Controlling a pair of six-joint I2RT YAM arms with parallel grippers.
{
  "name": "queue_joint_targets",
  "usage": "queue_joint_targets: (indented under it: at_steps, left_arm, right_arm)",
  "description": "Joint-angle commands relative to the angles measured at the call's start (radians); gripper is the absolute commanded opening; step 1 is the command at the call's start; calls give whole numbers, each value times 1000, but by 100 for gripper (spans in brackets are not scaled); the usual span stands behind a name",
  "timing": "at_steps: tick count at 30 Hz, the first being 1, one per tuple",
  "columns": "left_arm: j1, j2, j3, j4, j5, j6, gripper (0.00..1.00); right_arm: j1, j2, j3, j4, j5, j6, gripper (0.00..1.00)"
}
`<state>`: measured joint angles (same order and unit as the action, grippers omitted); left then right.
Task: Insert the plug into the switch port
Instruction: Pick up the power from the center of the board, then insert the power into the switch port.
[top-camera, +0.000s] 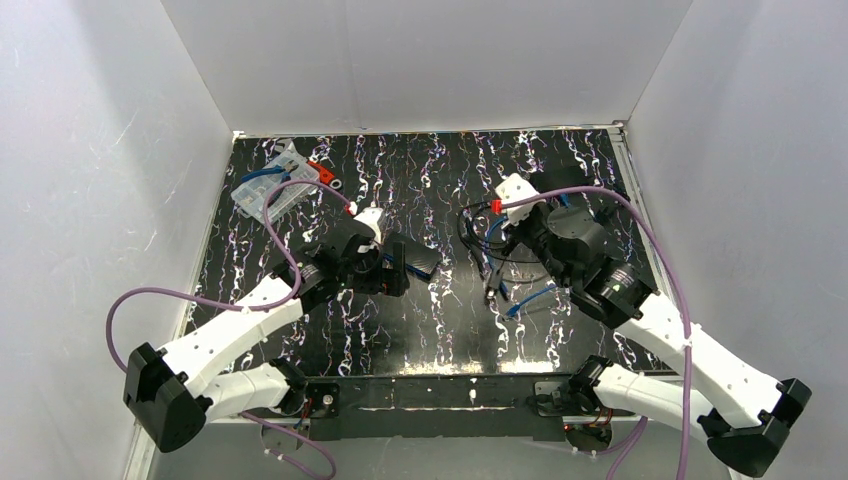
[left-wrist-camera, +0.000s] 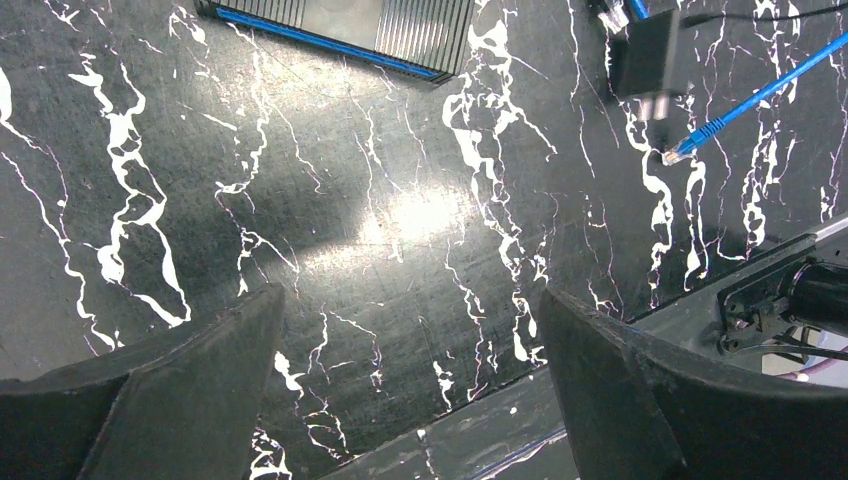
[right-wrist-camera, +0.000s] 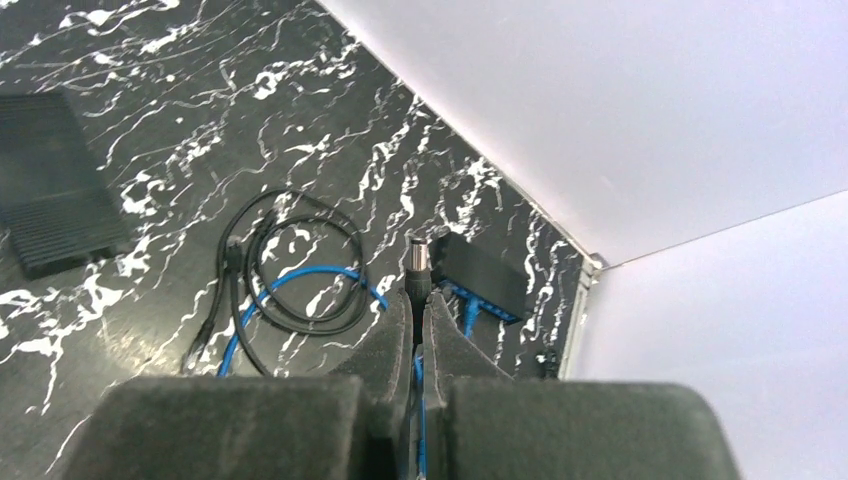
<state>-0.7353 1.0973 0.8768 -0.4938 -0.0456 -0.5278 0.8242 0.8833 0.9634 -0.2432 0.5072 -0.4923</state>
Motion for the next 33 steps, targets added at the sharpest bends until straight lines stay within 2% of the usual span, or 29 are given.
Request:
queue_joint_targets:
  at_steps: [1, 6, 11, 21, 27, 33]
  left_arm:
    - [6, -38, -5, -3, -23, 7, 98]
    - [7, -35, -4, 6, -19, 12, 98]
    - [9, -5, -10, 23, -22, 13, 98]
    - [20, 66, -16, 80, -107, -22, 98]
    - [36, 119, -15, 132, -188, -37, 98]
    - [77, 220, 15, 191, -217, -30, 98]
  right_arm:
    - [-11, -14, 85, 20, 56, -83, 1]
    - [-19, -3, 118, 15, 59, -109, 1]
    - [-42, 41, 58, 5, 30, -67, 1]
    - [-59, 170, -146, 94, -219, 155, 1]
    - [-59, 278, -155, 82, -411, 209, 1]
    - [-59, 404, -115, 82, -498, 238, 1]
